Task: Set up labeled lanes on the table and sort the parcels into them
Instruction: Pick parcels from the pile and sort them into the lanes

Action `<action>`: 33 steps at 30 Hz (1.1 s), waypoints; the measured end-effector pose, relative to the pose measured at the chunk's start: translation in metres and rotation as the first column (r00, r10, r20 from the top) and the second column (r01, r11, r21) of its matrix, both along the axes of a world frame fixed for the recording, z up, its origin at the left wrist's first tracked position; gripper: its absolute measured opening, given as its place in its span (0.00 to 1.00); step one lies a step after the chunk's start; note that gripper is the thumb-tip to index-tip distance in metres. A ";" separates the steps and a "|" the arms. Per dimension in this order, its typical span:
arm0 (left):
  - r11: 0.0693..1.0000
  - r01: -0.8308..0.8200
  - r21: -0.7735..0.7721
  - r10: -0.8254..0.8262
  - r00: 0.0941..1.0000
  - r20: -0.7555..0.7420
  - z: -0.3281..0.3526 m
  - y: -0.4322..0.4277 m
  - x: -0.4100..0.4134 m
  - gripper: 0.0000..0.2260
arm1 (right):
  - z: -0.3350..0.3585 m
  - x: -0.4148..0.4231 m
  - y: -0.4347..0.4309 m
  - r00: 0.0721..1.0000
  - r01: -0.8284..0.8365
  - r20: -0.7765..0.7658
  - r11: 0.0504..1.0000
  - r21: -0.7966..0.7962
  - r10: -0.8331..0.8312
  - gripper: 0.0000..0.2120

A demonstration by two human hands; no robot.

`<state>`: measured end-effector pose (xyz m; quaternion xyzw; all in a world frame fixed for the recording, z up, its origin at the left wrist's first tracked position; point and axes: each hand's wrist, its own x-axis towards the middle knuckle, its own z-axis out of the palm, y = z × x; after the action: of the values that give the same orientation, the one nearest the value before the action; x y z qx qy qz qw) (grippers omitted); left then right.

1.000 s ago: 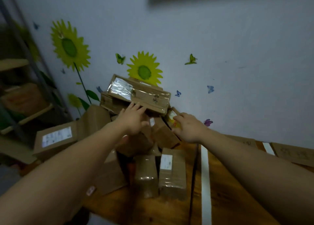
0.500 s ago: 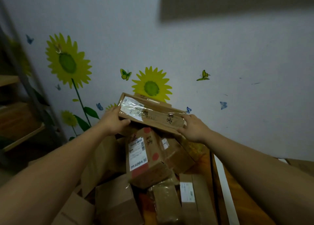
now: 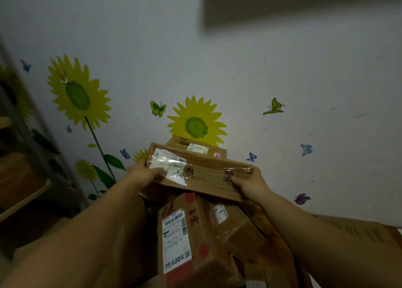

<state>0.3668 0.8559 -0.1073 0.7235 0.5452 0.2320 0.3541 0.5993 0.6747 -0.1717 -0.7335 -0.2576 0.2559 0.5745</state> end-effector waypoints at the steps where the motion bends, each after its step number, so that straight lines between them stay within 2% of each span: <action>1: 1.000 0.012 -0.017 -0.011 0.998 0.055 -0.001 0.000 0.000 0.25 | 0.001 -0.001 0.000 1.000 0.017 -0.013 0.999 0.046 -0.016 0.25; 3: 1.000 -0.001 0.002 0.000 0.983 0.183 -0.001 -0.004 0.000 0.25 | 0.010 -0.004 -0.002 0.998 0.063 -0.014 0.990 0.127 -0.062 0.25; 5: 1.000 -0.013 0.020 0.006 0.953 0.302 0.004 -0.009 -0.005 0.25 | 0.026 -0.008 -0.006 0.995 0.092 0.006 0.973 0.212 -0.096 0.30; 12: 0.994 0.054 0.098 -0.099 0.835 0.541 0.044 -0.037 -0.040 0.24 | 0.086 -0.054 -0.057 0.975 0.069 0.170 0.919 0.387 -0.145 0.38; 16: 0.984 0.129 0.121 -0.175 0.811 0.558 0.048 -0.066 -0.062 0.24 | 0.096 -0.090 -0.101 0.968 0.118 0.147 0.882 0.456 -0.206 0.38; 21: 0.973 0.197 0.124 -0.232 0.771 0.593 0.038 -0.116 -0.071 0.22 | 0.091 -0.117 -0.161 0.941 0.203 0.177 0.900 0.385 -0.288 0.40; 27: 0.943 0.333 0.010 -0.262 0.724 0.638 0.026 -0.169 -0.056 0.23 | 0.082 -0.119 -0.241 0.917 0.289 0.168 0.894 0.342 -0.361 0.35; 33: 0.914 0.401 -0.056 -0.282 0.730 0.622 0.005 -0.239 -0.014 0.16 | 0.080 -0.094 -0.322 0.847 0.443 0.162 0.840 0.314 -0.507 0.32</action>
<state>0.3528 0.6173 -0.1023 0.6633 0.2805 0.3279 0.6114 0.5052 0.3528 -0.0918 -0.7164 -0.1651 -0.0223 0.6775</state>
